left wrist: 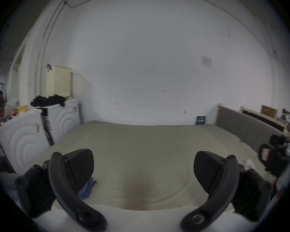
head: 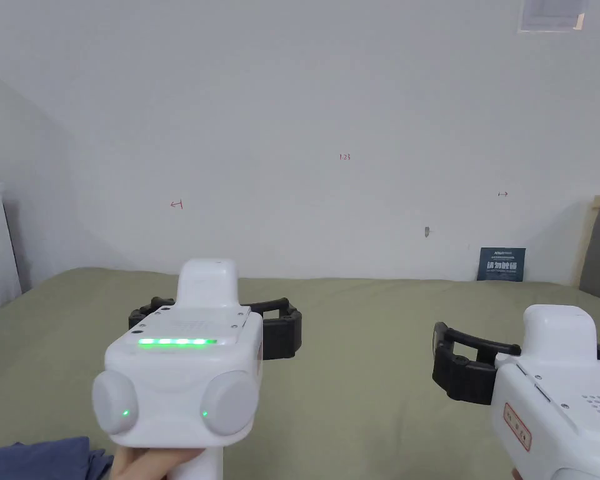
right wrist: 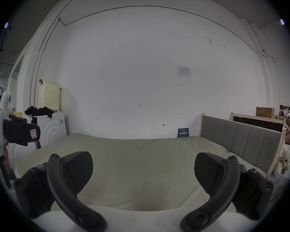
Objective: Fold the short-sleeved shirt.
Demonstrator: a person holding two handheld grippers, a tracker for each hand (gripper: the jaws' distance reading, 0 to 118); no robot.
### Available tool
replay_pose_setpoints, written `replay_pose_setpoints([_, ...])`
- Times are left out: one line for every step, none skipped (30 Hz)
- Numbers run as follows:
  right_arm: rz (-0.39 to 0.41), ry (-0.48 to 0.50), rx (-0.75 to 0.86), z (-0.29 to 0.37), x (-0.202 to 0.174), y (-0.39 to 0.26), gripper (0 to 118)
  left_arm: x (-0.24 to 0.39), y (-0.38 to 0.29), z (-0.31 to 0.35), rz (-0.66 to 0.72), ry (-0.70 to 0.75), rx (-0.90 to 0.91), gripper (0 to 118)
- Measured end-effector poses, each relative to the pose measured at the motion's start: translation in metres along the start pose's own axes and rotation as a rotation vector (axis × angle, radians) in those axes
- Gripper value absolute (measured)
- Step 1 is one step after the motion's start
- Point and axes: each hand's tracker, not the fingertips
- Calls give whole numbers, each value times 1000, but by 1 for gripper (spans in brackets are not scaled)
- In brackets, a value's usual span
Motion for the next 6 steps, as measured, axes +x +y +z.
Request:
replay_pose_setpoints([2, 0, 1, -1, 0, 0, 118, 0, 1, 2, 8, -31, -15, 118])
replay_pose_setpoints([6, -1, 0, -3, -1, 0, 118, 1, 1, 4, 4, -47, -27, 118])
replay_pose_setpoints([9, -2, -4, -3, 0, 0, 118, 2, 0, 5, 4, -25, -13, 118])
replay_pose_setpoints([12, -1, -8, -4, 0, 1, 118, 3, -2, 5, -6, -17, 4, 118])
replay_pose_setpoints([12, -2, -8, -4, 0, 1, 118, 4, -2, 5, -35, 4, 19, 118])
replay_pose_setpoints([12, 0, -5, -3, 0, 1, 118, 6, -2, 4, -44, 18, 24, 118])
